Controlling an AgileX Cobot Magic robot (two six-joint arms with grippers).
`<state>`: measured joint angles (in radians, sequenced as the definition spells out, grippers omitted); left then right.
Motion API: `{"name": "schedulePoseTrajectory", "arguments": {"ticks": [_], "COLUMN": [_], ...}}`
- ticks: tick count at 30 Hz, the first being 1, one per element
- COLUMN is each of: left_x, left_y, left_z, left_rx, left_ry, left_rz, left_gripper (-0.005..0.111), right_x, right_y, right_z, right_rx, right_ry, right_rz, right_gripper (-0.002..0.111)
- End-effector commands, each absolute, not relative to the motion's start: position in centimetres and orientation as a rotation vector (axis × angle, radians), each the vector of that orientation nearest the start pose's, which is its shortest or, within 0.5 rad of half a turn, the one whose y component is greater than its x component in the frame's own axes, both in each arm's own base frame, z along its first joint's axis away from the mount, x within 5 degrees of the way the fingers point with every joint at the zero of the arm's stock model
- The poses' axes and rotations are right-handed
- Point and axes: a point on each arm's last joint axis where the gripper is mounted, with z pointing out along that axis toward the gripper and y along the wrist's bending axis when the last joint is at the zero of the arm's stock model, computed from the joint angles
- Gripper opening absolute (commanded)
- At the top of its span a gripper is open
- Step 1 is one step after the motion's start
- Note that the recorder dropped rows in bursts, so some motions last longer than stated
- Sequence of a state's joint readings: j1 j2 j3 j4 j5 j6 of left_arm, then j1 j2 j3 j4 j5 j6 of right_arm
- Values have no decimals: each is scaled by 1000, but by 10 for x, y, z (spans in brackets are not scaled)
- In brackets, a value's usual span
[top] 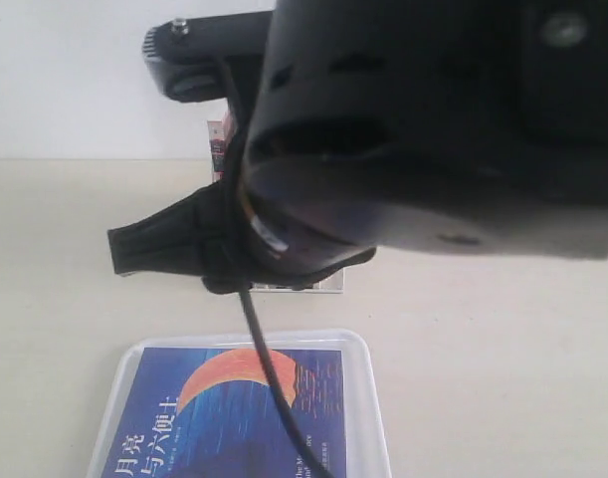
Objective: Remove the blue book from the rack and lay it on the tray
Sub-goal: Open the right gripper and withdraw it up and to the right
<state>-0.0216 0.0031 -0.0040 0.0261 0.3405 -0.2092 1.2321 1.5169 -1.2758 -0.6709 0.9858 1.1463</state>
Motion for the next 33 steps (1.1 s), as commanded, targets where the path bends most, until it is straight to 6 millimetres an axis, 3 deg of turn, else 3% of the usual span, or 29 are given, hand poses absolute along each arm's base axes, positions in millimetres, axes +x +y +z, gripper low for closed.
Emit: {"name": "schedulePoseTrajectory", "arguments": {"ticks": [1, 7, 9, 13, 20, 33], "left_x": [54, 54, 54, 54, 54, 54], "left_y": [-1, -1, -1, -1, -1, -1], "left_z": [183, 183, 183, 183, 183, 183], "left_rx": [-156, -156, -156, -156, -156, -156], "left_ry": [1817, 1817, 1817, 1817, 1817, 1817], "left_rz": [-144, -144, -144, -144, -144, -144], "left_gripper": [5, 5, 5, 5, 5, 5], "right_x": [147, 145, 146, 145, 138, 139], "right_y": [262, 247, 242, 234, 223, 222], "right_z": [341, 335, 325, 299, 263, 263], "right_rx": [-440, -543, -573, -602, -673, -682], "right_ry": [2338, 2312, 2291, 2282, 2341, 2329], "right_rz": [108, -17, -88, -176, -230, -245], "right_gripper": [50, 47, 36, 0, 0, 0]}}
